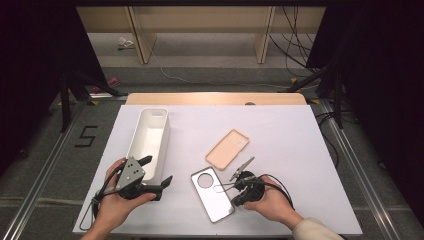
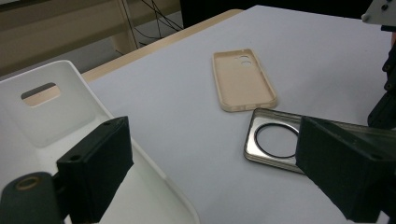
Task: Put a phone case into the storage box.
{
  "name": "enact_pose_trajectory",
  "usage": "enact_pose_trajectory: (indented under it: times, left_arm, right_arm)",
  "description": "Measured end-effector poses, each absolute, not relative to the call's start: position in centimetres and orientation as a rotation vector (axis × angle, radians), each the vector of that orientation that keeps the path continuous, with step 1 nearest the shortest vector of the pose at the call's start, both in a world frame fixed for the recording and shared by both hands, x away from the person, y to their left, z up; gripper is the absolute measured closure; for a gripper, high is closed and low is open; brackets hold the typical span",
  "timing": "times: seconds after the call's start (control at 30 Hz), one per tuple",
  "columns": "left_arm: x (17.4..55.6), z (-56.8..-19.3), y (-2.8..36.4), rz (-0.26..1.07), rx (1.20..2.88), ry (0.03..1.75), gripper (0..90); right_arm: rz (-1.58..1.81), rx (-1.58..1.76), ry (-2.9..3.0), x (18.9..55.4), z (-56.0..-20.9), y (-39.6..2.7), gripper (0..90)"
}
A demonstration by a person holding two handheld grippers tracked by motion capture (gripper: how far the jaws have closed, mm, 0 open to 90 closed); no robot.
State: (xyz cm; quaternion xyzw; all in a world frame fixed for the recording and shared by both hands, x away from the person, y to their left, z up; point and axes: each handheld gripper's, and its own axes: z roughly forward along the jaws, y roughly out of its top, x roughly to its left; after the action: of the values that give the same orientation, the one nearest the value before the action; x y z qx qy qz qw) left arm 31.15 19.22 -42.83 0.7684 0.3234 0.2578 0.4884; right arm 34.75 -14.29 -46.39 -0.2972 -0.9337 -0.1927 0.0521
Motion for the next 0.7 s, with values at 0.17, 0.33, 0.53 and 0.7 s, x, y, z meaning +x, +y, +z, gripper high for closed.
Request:
enact_pose_trajectory:
  times: [0.17, 0.33, 0.53, 0.7]
  left_arm:
    - [31.1, -42.8, 19.2, 0.628, 1.874, 0.779, 10.7]
    - [31.0, -42.7, 19.0, 0.631, 1.881, 0.767, 10.9]
    - [30.8, -42.8, 18.8, 0.629, 1.895, 0.750, 11.0]
    - [30.6, -42.7, 18.4, 0.621, 1.918, 0.718, 11.8]
  right_arm:
    - [-0.594, -0.846, -2.840, 34.2, -46.5, -12.5, 90.0]
    - [-0.600, -0.819, -2.837, 34.1, -46.5, -11.6, 90.0]
    - [-0.619, -0.828, -2.835, 34.3, -46.5, -11.9, 90.0]
    - [-0.655, -0.849, -2.848, 34.5, -46.0, -12.5, 90.0]
